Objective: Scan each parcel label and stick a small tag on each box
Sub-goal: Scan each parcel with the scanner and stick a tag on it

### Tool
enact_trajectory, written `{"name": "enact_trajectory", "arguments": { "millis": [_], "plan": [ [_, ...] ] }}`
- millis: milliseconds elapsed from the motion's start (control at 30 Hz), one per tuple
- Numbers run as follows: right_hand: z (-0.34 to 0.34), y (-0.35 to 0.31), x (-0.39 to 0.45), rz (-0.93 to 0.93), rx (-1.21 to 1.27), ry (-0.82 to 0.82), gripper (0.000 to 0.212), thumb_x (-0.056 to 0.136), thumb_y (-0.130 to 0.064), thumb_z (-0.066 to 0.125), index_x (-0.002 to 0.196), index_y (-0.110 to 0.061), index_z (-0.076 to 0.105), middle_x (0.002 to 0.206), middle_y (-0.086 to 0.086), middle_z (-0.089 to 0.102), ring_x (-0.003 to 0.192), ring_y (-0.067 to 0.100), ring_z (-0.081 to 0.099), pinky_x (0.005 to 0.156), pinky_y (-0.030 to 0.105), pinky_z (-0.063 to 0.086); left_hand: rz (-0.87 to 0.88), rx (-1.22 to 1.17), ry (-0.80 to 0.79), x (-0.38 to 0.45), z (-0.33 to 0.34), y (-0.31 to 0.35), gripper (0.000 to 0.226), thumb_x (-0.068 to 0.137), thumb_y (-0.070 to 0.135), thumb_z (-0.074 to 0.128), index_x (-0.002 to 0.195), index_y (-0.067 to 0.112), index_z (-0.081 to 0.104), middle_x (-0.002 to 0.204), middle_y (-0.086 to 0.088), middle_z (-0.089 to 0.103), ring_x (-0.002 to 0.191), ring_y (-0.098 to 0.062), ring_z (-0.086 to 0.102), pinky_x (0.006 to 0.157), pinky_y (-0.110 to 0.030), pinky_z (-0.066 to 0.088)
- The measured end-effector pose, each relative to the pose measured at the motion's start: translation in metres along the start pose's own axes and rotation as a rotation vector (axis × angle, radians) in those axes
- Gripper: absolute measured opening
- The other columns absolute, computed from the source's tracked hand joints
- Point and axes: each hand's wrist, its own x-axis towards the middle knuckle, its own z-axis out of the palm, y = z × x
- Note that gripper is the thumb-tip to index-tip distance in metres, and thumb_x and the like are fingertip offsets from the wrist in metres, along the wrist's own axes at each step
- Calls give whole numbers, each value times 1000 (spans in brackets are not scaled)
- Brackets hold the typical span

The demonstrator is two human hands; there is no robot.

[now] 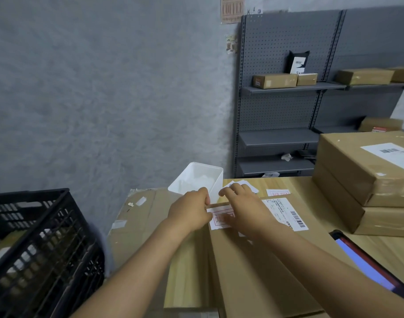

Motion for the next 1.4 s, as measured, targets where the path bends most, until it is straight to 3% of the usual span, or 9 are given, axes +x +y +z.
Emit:
{"name": "enact_trajectory", "arguments": {
  "millis": [133, 333, 533, 633, 733, 867, 967, 1200, 1400],
  "plan": [
    [-2, -5, -15, -124, 17, -17, 29, 89, -29, 54, 117, -19, 58, 115, 2, 54, 110, 23, 46, 86, 33, 39, 52, 54, -36, -10, 6, 10, 21, 79, 40, 62, 96, 28, 57, 101, 3, 53, 94, -20, 57, 74, -30, 46],
    [-15, 17, -29, 126, -57, -35, 27, 92, -24, 47, 118, -18, 56, 121, 3, 53, 114, 25, 45, 88, 34, 42, 0, 157, -31, -19, 0, 2, 29, 84, 41, 58, 107, 23, 53, 108, 1, 58, 97, -22, 57, 71, -31, 44],
    [-11, 14, -48, 140, 17, -84, 31, 89, -28, 50, 120, -26, 56, 124, 0, 49, 120, 22, 42, 96, 33, 40, 2, 167, -100, -31, 6, 19, 36, 84, 37, 56, 115, 21, 49, 117, 0, 56, 104, -23, 57, 80, -34, 49],
    [-25, 42, -68, 287, -22, -78, 28, 90, -28, 46, 116, -26, 56, 121, 1, 48, 117, 24, 44, 87, 32, 41, -62, 93, -114, -40, 3, 11, 20, 86, 40, 55, 99, 26, 49, 107, 4, 61, 97, -21, 58, 79, -33, 49],
    [-38, 75, -97, 538, -147, -48, 34, 92, -38, 44, 120, -21, 50, 122, 8, 49, 114, 30, 45, 87, 36, 42, -151, -118, -204, -58, 9, 8, 24, 88, 47, 54, 75, 27, 48, 82, 7, 59, 71, -17, 61, 61, -25, 49],
    [-49, 94, -127, 797, 99, -165, 48, 92, -47, 49, 119, -8, 53, 124, 16, 56, 112, 34, 53, 80, 32, 40, -266, -399, -324, -85, 25, 19, 32, 90, 55, 49, 102, 27, 58, 96, 7, 64, 76, -18, 68, 60, -26, 53],
    [-50, 86, -143, 750, 170, -154, 39, 92, -47, 52, 101, -9, 58, 112, 14, 63, 102, 31, 57, 70, 29, 34, -251, -455, -229, -107, 36, 30, 36, 92, 45, 53, 121, 24, 60, 112, 2, 67, 94, -20, 66, 63, -23, 50],
    [-54, 37, -156, 668, 300, -21, 46, 88, -46, 57, 110, -6, 57, 112, 18, 62, 91, 28, 49, 72, 32, 34, -353, -450, -92, -163, 12, 10, 50, 88, 47, 54, 129, 19, 50, 125, -4, 62, 107, -25, 62, 89, -35, 52],
    [-42, -46, -125, 513, 290, -51, 47, 88, -53, 52, 115, -14, 54, 115, 15, 62, 96, 30, 52, 73, 34, 37, -466, -475, 42, -211, -35, -58, 51, 89, 44, 55, 132, 19, 44, 119, -3, 62, 95, -21, 64, 70, -34, 57]
  ]
}}
